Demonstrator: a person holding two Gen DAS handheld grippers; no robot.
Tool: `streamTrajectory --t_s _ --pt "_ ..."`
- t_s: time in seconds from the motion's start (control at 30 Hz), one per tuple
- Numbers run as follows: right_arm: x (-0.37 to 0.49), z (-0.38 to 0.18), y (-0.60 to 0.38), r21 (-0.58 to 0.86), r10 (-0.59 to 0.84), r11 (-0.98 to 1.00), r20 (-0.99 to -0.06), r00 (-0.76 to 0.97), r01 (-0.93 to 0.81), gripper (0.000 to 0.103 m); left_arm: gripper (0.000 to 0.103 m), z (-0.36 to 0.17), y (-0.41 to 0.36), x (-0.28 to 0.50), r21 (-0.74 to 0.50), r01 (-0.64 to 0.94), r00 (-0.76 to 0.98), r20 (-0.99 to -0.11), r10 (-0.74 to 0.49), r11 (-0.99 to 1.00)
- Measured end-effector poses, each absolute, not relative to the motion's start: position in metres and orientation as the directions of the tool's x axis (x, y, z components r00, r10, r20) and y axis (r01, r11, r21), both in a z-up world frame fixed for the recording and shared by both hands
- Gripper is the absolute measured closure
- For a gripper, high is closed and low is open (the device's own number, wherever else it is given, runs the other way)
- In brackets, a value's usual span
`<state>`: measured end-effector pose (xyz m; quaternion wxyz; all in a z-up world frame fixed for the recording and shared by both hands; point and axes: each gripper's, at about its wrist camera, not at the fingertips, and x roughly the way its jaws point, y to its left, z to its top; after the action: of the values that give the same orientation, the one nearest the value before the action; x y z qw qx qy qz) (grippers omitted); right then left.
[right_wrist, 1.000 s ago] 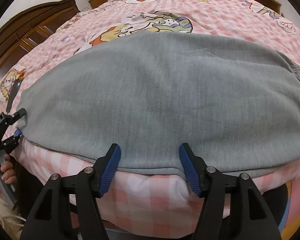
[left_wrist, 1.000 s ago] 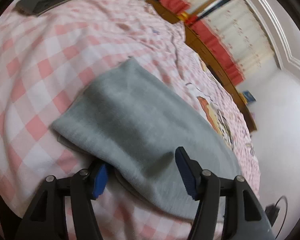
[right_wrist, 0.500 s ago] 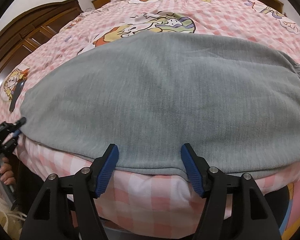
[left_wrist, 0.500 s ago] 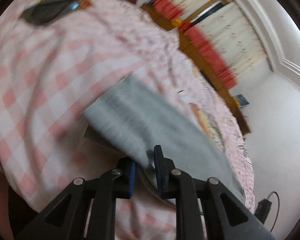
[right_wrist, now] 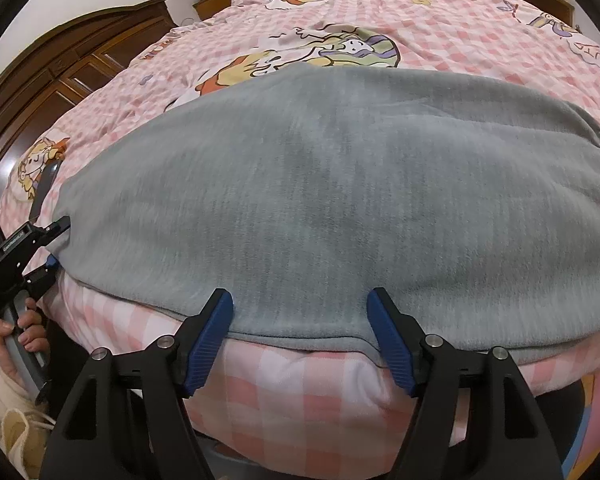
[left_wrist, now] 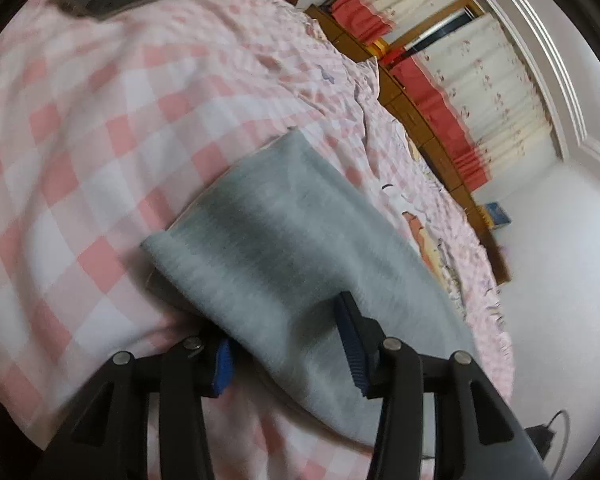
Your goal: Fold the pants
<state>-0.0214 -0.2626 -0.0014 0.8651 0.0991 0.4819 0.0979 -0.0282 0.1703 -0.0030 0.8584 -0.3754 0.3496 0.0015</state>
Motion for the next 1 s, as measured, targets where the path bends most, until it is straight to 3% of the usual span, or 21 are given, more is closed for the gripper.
streamTrajectory --t_s 0.03,0.1,0.3,0.47,1.0 --pt "-0.021 -0.001 -0.263 0.267 0.265 0.961 -0.815 0.516 -0.073 0.031 0.057 -0.002 0.169 -0.028 -0.637 -0.266 0.755 -0.604 -0.255 0.723" --pt "-0.021 -0.001 -0.263 0.272 0.269 0.960 -0.815 0.514 -0.071 0.031 0.077 0.000 0.171 -0.029 -0.627 -0.279 0.756 -0.610 -0.236 0.727" --pt "-0.020 0.004 -0.266 0.287 0.269 0.957 -0.818 0.508 -0.044 0.035 0.090 0.003 0.183 -0.034 -0.669 -0.303 0.754 -0.604 -0.258 0.679" --pt "-0.025 0.014 -0.275 0.330 0.297 0.944 -0.806 0.512 -0.027 0.046 0.092 0.033 0.176 -0.038 -0.612 -0.265 0.773 -0.597 -0.215 0.746" --pt "-0.057 0.050 -0.310 0.410 0.340 0.912 -0.716 0.610 -0.027 0.049 0.095 0.113 0.109 -0.040 -0.426 -0.072 0.810 -0.552 -0.197 0.902"
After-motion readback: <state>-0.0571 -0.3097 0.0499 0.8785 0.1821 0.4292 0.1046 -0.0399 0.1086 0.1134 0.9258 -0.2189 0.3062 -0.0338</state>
